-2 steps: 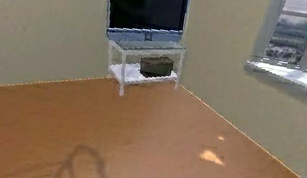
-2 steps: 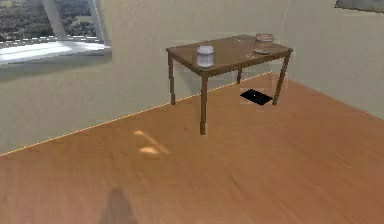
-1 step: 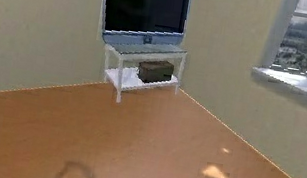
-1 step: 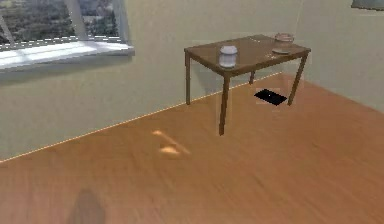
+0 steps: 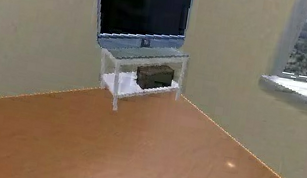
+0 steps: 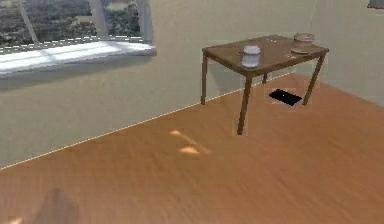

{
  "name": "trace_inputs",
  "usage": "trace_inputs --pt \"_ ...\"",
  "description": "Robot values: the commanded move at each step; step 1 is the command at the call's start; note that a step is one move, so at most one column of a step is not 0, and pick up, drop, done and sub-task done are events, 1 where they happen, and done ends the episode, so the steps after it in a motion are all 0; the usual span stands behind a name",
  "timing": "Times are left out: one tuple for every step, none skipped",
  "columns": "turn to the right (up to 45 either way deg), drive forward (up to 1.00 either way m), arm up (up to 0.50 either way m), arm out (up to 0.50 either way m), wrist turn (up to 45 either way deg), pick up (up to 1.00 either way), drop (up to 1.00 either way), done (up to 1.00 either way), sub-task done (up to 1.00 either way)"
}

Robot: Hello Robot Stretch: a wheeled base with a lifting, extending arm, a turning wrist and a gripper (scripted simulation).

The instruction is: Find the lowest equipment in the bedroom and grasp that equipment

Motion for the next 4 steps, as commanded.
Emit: trace_inputs --pt "45.0 0.00 0.00 0.00 0.0 0.00 0.00 0.00 0.00" --pt "12.0 0.00 0.00 0.00 0.0 0.00 0.00 0.00 0.00" --pt "0.0 0.05 0.00 0.00 0.0 0.00 0.00 0.00 0.00" --pt "-45.0 0.00 0.00 0.00 0.0 0.00 0.00 0.00 0.00"
